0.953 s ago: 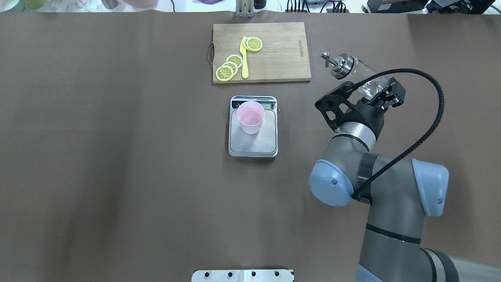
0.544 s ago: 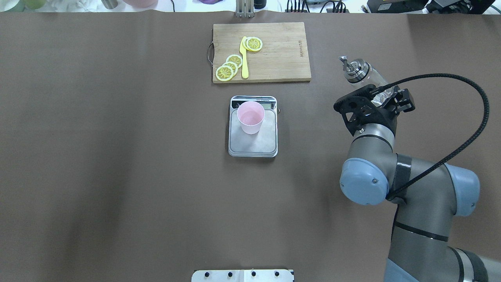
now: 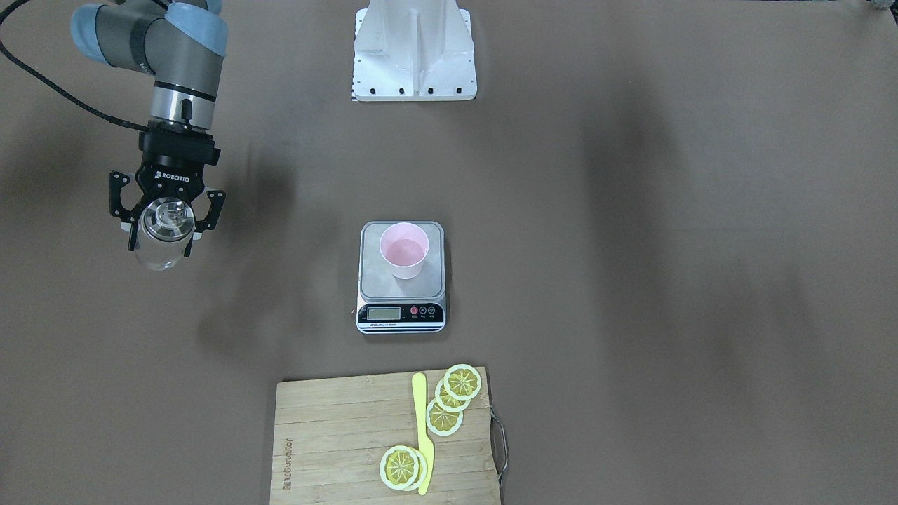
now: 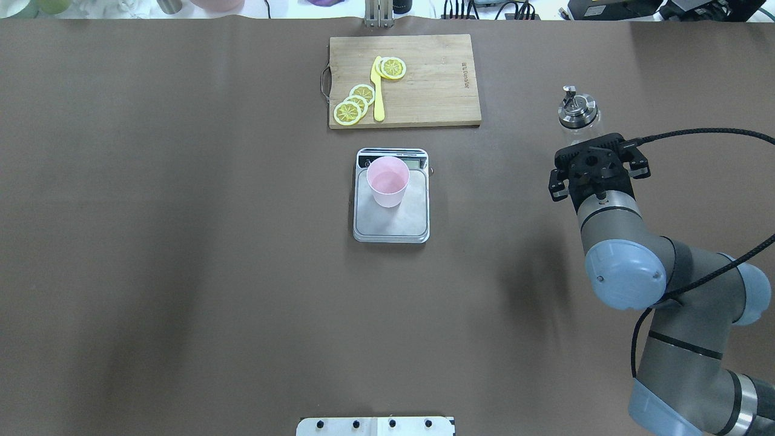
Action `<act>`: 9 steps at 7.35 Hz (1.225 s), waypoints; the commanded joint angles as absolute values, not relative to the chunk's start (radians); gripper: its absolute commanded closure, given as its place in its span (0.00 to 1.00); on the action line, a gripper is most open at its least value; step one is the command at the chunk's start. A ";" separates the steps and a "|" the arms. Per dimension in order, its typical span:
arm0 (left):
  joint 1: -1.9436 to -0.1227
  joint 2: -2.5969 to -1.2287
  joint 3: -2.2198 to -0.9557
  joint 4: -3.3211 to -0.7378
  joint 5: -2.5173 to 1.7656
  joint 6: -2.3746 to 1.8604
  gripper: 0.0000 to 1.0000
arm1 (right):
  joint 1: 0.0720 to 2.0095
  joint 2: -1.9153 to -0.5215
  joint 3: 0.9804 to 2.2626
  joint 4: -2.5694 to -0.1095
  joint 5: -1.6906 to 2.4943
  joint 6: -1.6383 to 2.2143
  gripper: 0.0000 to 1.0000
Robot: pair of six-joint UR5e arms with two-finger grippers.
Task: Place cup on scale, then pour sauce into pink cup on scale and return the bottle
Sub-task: 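Carry the upright bottle with the right gripper to its starting spot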
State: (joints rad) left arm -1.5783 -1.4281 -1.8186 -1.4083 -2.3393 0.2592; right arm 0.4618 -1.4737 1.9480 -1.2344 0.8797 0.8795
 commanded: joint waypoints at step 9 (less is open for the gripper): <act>-1.577 -1.431 -1.813 -1.408 -2.339 0.252 0.02 | 0.492 -1.560 1.448 -0.272 0.986 1.032 1.00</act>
State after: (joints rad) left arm -1.5768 -1.4336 -1.8131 -1.4082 -2.3393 0.2516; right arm 0.4923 -1.5603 1.4895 -0.2759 0.9912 1.0320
